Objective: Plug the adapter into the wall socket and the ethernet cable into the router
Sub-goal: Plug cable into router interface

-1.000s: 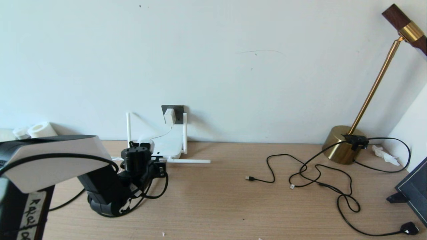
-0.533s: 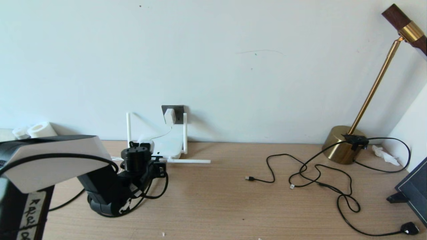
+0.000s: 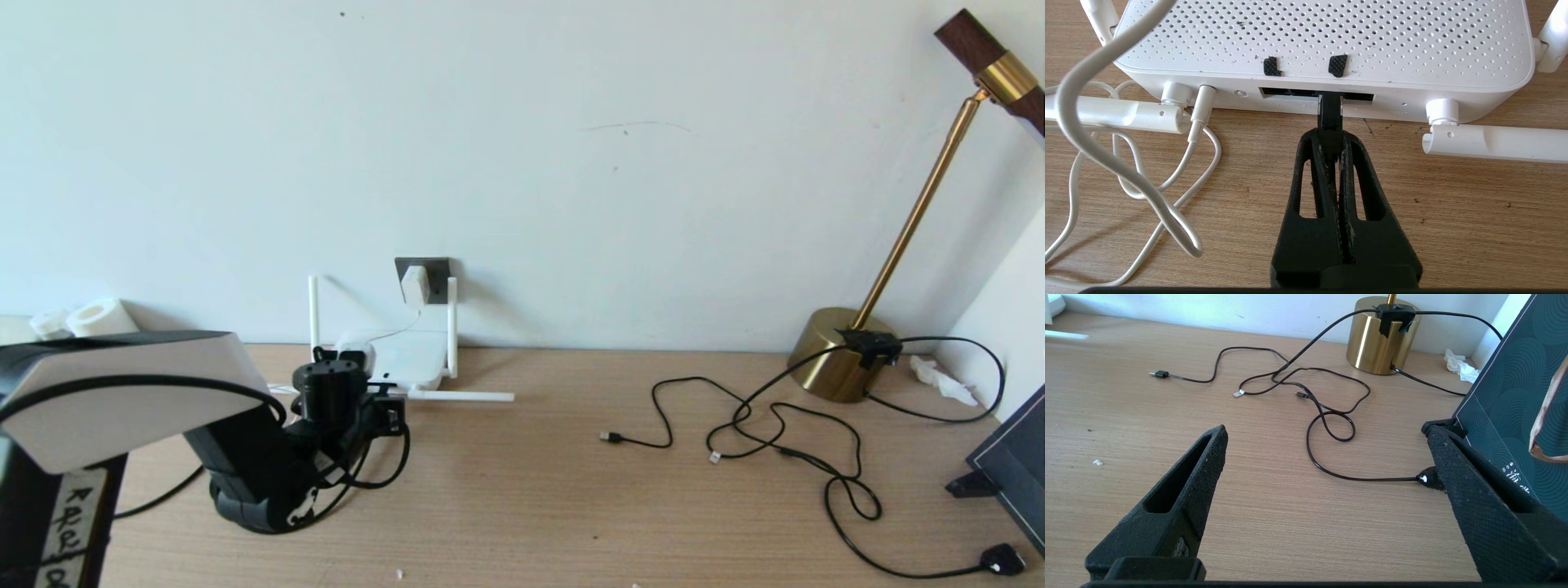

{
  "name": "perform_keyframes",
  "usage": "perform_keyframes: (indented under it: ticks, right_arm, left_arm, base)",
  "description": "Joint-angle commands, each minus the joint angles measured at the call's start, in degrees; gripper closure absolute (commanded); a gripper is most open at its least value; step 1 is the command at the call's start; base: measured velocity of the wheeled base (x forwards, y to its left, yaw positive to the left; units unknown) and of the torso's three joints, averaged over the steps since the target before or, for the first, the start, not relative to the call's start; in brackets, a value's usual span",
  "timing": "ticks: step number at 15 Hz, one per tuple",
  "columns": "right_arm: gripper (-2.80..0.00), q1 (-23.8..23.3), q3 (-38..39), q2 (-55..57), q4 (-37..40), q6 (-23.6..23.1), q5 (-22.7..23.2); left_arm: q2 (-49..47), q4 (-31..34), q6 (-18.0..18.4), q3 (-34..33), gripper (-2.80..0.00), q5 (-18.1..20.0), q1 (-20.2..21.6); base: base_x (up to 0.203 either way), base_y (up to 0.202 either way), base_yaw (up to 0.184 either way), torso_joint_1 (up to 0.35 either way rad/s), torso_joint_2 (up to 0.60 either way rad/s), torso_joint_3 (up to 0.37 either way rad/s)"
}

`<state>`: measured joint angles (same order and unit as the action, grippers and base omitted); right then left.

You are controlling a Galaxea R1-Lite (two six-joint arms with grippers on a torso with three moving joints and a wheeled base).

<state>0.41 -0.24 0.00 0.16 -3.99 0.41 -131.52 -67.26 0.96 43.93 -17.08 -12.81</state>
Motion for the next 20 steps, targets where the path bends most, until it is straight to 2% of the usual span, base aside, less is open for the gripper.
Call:
perform_keyframes:
  ticks: [1, 12, 20]
  right_arm:
    - [-2.80, 0.0, 0.0, 0.1, 0.0, -0.1, 0.0]
    - [-2.80, 0.0, 0.0, 0.1, 0.0, -0.1, 0.0]
    - [-2.80, 0.0, 0.0, 0.1, 0.0, 0.0, 0.0]
  left_arm:
    - [-0.4, -0.2, 0.0, 0.2, 0.00, -0.1, 0.2]
    - [-0.1, -0.3, -0.2, 0.4, 0.00, -0.1, 0.2]
    - [1.1, -1.6, -0.2, -1.9, 0.00, -0.1, 0.2]
  base:
    - [0.000, 0.000, 0.000, 0.000, 0.00, 0.000]
    - [0.000, 0.000, 0.000, 0.000, 0.00, 0.000]
    - [0.000, 0.000, 0.000, 0.000, 0.00, 0.000]
